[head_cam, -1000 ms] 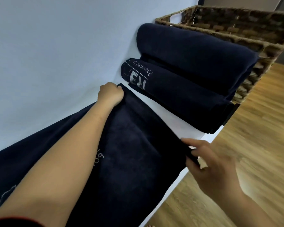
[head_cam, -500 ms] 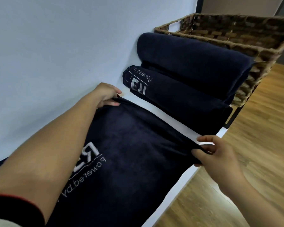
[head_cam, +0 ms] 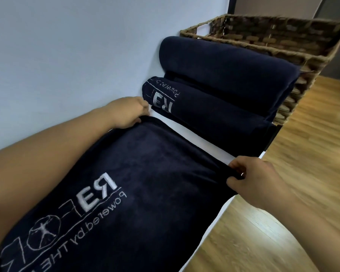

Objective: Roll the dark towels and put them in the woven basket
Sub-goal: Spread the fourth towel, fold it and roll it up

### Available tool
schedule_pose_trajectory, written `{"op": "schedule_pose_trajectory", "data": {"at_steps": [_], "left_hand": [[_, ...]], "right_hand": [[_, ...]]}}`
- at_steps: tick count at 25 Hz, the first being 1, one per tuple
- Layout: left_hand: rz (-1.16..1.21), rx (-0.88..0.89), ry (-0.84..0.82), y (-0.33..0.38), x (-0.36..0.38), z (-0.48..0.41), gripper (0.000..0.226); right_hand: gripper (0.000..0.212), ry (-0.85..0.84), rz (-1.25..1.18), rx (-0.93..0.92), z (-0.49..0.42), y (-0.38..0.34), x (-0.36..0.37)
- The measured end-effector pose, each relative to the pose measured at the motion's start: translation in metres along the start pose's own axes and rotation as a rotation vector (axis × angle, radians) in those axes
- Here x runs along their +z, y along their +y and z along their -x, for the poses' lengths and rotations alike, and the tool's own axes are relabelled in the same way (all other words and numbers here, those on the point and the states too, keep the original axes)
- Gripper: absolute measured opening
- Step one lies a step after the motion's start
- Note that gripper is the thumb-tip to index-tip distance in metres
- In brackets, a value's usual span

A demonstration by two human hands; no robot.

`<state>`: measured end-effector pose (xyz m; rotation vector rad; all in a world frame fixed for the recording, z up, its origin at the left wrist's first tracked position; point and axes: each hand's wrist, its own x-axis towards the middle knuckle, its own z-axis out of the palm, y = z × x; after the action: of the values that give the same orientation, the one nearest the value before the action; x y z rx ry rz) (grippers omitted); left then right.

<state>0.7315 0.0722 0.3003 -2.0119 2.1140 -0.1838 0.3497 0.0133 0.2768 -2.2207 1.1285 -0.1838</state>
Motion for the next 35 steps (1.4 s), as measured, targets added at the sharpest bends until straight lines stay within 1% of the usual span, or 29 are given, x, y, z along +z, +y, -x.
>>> {"op": "schedule_pose_trajectory", "data": {"at_steps": [2,4,6,7,8,10,11,13,15,17,18,19,21,23,26,27,29,30,32,33,35], "left_hand": [[-0.034,0.033,-0.046,0.007,0.003,-0.006,0.034],[-0.101,0.078,-0.040,0.006,0.001,-0.011,0.024],[-0.120,0.127,-0.015,0.000,-0.002,-0.016,0.018],[-0.109,0.126,-0.020,-0.004,-0.003,-0.019,0.017],[-0.102,0.109,-0.045,-0.008,-0.004,-0.020,0.018],[-0.124,0.041,-0.135,-0.010,-0.006,-0.023,0.029],[-0.125,0.018,-0.170,-0.010,-0.007,-0.025,0.035],[-0.086,-0.001,-0.189,-0.008,-0.007,-0.028,0.044],[-0.060,-0.004,-0.179,-0.006,-0.007,-0.029,0.048],[-0.100,0.018,-0.157,-0.005,-0.008,-0.030,0.045],[-0.128,0.028,-0.150,-0.005,-0.008,-0.030,0.042],[-0.156,0.033,-0.149,-0.005,-0.008,-0.031,0.039],[-0.186,0.038,-0.149,-0.006,-0.008,-0.034,0.034],[-0.161,0.051,-0.170,-0.008,-0.006,-0.038,0.032],[-0.061,0.054,-0.177,-0.009,-0.005,-0.039,0.033],[-0.048,0.057,-0.177,-0.009,-0.004,-0.039,0.030],[-0.056,0.063,-0.198,-0.009,-0.003,-0.041,0.022],[-0.052,0.059,-0.218,-0.008,-0.002,-0.043,0.019],[-0.032,0.036,-0.262,-0.009,-0.003,-0.045,0.014],[-0.018,0.017,-0.275,-0.010,-0.004,-0.046,0.015],[-0.016,-0.001,-0.288,-0.007,-0.007,-0.049,0.023]], "right_hand": [[0.008,-0.033,0.025,-0.022,-0.004,0.000,-0.002],[0.006,-0.015,0.030,-0.035,-0.006,-0.001,-0.002],[0.017,0.019,0.016,-0.041,-0.007,0.000,-0.001],[0.019,0.030,0.008,-0.041,-0.007,0.000,0.000],[0.016,0.035,0.002,-0.036,-0.007,0.001,-0.001],[0.008,0.026,-0.017,-0.013,-0.006,0.003,-0.004],[0.013,0.028,-0.027,-0.011,-0.005,0.005,-0.005],[0.022,0.070,-0.061,-0.029,-0.002,0.007,-0.005],[0.021,0.098,-0.094,-0.037,0.002,0.003,-0.004],[0.018,0.075,-0.179,-0.003,0.003,-0.002,-0.002],[0.021,0.070,-0.214,0.024,0.001,-0.002,0.000],[0.025,0.090,-0.218,0.046,0.000,-0.002,0.002],[0.024,0.141,-0.183,0.075,-0.002,0.000,0.003],[0.021,0.132,-0.185,0.078,-0.002,0.000,0.002],[0.030,0.091,-0.188,0.070,-0.002,0.000,-0.001],[0.026,0.091,-0.180,0.071,-0.003,0.000,0.000],[0.016,0.085,-0.248,0.121,-0.006,0.000,0.001],[0.016,0.077,-0.327,0.173,-0.008,0.001,0.001],[0.022,0.053,-0.448,0.284,-0.011,0.001,-0.001],[0.025,0.034,-0.461,0.319,-0.012,0.000,-0.002],[0.027,-0.013,-0.384,0.345,-0.014,-0.003,-0.005]]}}
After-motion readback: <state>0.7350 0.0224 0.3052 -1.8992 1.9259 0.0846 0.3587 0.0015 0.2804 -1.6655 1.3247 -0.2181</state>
